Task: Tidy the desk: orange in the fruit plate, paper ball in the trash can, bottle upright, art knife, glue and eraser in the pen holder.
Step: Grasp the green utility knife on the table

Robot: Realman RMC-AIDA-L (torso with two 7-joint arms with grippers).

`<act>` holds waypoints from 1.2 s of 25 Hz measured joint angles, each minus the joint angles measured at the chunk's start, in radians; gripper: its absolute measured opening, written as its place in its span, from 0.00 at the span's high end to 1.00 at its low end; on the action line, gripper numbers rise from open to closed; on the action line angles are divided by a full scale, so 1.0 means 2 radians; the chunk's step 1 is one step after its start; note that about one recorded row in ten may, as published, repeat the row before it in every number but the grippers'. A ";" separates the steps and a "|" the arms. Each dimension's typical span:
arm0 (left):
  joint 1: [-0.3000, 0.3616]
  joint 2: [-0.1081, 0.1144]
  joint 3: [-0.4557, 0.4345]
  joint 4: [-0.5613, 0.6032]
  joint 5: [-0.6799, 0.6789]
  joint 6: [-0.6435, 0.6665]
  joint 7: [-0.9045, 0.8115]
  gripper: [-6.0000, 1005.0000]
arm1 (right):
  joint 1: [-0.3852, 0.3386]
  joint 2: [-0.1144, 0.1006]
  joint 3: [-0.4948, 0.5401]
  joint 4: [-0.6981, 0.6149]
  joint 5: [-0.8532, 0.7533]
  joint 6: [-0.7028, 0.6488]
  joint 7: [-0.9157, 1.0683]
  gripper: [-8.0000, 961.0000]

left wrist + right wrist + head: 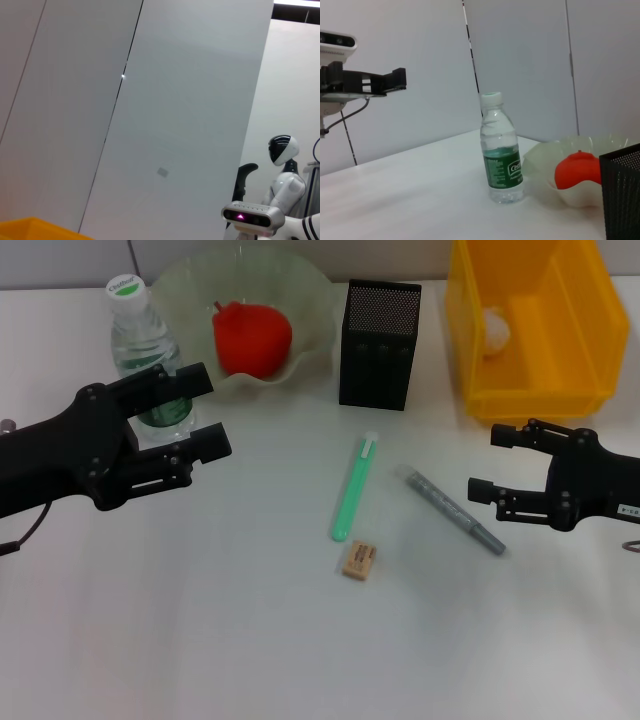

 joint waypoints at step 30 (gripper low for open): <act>-0.008 -0.015 0.016 0.003 0.071 -0.045 0.035 0.20 | 0.027 0.005 -0.006 -0.174 -0.068 -0.082 0.276 0.21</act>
